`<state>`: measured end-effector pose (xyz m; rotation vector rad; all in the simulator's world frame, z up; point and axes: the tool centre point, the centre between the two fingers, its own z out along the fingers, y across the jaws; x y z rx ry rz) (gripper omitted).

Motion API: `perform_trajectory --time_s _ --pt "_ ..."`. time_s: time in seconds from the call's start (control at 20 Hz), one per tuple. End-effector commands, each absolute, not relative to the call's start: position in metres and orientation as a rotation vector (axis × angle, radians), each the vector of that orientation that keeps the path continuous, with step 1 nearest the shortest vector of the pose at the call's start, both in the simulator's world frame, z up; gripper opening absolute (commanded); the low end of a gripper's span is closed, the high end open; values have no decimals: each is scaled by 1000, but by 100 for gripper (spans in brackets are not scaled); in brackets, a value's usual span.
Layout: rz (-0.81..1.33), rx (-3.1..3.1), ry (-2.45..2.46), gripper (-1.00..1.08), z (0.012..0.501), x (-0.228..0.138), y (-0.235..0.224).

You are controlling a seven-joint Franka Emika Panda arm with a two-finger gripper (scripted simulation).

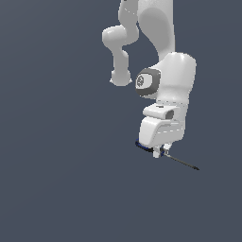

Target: Pick up the object and move it to a goal position.

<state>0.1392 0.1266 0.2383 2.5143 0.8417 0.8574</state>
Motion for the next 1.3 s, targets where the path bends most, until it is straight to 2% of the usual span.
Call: perform_trajectory --time_s 0.0,0.7,1.25 --pt "908 2479 811 -100 258 146 136" --pt "1127 2292 662 -100 352 167 183" --pt "1197 2217 603 -100 386 170 201"
